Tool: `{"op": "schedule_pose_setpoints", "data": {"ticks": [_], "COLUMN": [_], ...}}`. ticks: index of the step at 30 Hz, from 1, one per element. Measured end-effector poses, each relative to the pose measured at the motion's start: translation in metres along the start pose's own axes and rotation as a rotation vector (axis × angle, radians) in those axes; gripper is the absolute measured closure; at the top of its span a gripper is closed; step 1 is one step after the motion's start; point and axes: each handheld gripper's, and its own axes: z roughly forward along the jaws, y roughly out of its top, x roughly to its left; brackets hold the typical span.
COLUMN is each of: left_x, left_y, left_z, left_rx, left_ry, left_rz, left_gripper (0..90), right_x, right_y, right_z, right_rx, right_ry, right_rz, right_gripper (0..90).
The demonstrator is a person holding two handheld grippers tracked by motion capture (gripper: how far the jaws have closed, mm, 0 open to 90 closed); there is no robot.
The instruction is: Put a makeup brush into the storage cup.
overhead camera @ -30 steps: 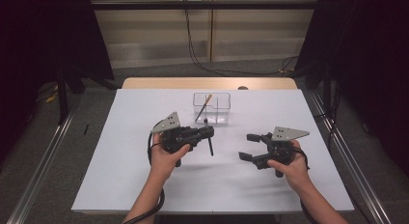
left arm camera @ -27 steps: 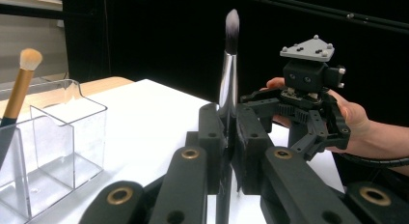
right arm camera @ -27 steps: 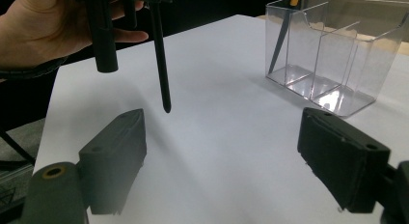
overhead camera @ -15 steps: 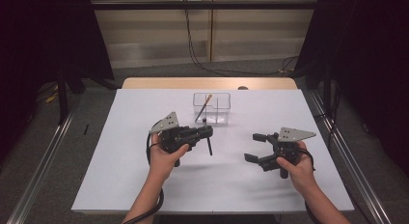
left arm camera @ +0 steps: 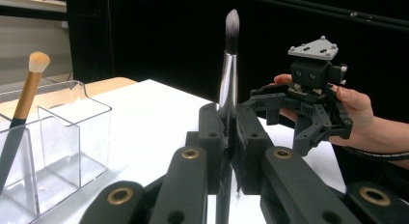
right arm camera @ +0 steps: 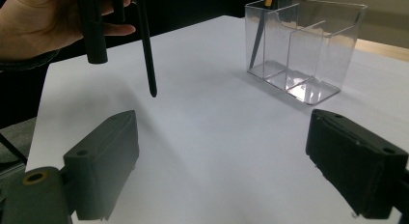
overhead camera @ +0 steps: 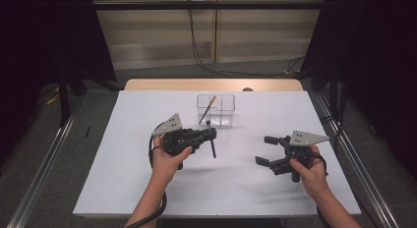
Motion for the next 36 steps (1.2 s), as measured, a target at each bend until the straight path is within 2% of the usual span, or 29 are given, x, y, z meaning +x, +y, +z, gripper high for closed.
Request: {"op": "schedule_pose_setpoints", "data": {"ticks": [36], "left_x": [0.005], "left_y": [0.003], "left_z": [-0.007], "left_rx": [0.009], "left_ry": [0.03], "left_rz": [0.007], "left_gripper": [83.6], "right_x": [-0.007], "right_y": [-0.01], "right_z": [-0.025], "right_rx": [-0.014], "right_ry": [-0.037], "right_rz": [0.002], "right_gripper": [11.2]}}
